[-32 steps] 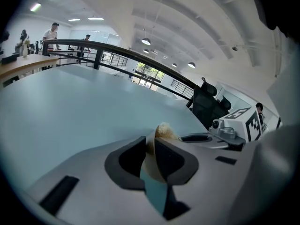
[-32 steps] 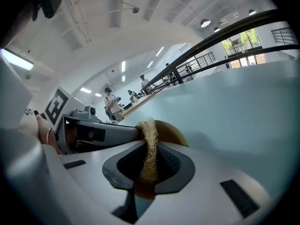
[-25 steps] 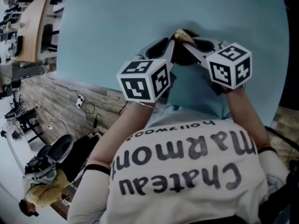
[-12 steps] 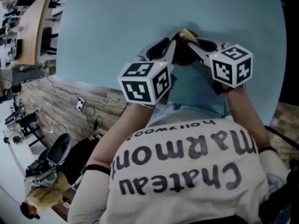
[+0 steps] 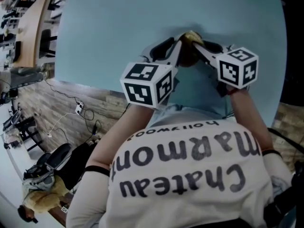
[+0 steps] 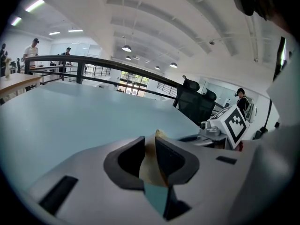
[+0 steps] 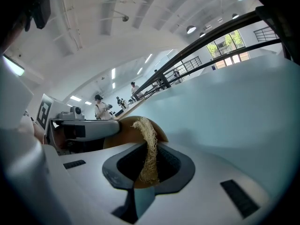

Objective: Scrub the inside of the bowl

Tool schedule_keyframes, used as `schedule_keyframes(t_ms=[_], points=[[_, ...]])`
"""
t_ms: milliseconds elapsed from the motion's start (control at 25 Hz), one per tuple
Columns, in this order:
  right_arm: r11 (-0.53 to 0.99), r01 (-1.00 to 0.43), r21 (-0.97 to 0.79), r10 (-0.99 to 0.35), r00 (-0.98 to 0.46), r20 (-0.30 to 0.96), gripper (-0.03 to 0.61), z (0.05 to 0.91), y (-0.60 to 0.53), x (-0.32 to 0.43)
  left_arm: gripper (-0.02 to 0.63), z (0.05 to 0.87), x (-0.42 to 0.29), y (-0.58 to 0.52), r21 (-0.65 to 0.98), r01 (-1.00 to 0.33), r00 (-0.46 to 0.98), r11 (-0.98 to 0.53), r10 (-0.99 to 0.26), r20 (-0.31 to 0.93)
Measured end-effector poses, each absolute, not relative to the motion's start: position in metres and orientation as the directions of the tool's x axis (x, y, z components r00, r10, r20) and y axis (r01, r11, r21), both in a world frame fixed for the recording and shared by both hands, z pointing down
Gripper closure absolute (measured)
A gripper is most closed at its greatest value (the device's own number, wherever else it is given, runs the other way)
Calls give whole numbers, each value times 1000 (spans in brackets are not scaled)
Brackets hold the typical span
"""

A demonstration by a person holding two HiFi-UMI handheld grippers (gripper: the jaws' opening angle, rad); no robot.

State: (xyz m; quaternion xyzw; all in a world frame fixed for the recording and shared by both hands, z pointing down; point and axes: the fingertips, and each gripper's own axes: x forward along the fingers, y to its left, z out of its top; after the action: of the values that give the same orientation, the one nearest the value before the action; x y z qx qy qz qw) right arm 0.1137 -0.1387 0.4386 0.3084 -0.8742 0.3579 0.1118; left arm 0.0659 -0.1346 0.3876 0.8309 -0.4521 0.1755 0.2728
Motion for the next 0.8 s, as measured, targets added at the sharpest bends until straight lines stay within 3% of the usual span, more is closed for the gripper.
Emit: schedule_keyframes(t_ms=[800], points=[[478,-632,-610,-457,-772,442,515,448,-148,109,546,382,59,-144,192,-824,542,-533,-645,538]])
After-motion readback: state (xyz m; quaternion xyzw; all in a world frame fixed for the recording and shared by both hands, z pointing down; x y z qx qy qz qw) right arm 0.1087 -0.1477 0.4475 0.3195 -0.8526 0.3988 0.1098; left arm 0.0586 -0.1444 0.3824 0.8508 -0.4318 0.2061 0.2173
